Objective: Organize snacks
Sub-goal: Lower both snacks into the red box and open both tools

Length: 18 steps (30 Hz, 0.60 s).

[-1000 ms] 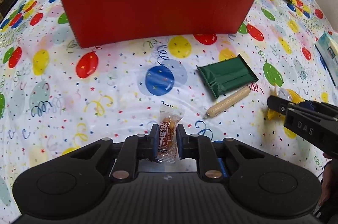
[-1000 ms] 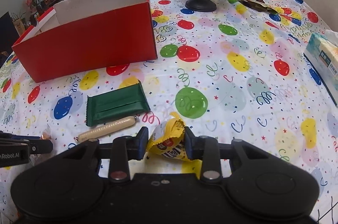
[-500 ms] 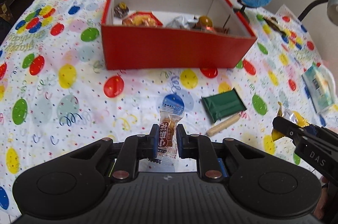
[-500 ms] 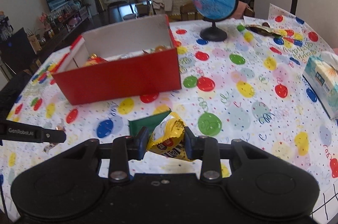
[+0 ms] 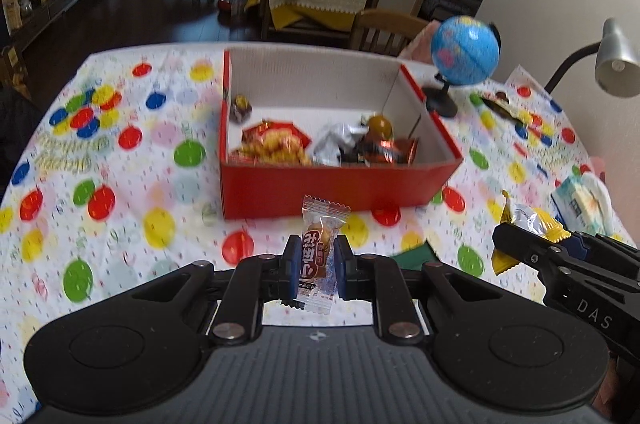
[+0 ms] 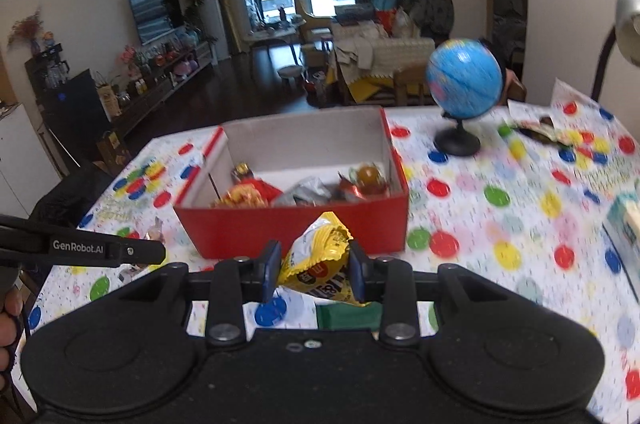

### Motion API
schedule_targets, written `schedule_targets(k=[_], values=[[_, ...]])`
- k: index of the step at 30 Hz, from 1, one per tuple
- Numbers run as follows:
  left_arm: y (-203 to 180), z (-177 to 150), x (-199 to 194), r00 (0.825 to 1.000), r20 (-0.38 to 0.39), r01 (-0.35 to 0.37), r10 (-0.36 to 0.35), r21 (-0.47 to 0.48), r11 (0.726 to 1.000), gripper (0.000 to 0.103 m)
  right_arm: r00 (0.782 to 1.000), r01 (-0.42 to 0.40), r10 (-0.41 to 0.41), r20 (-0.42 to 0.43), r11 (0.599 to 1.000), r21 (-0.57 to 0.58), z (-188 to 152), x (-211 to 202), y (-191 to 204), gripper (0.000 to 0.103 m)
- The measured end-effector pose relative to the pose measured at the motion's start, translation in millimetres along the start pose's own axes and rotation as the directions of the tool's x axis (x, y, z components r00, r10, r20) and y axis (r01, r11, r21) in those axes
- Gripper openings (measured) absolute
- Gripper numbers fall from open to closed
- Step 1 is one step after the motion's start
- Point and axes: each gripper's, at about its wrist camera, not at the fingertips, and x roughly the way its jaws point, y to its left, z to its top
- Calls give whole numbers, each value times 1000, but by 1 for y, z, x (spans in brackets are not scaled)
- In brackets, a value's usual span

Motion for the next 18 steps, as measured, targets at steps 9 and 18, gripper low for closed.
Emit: schedule_targets(k=[9,18], values=[[4,40,5,998,54,-25,25,4,1000,17,999,-4,7,46,998,-71,42,22,7,33],[6,85,41,993,79,-86,85,12,996,17,999,-15,19,40,995,-102,80,75,0,33]])
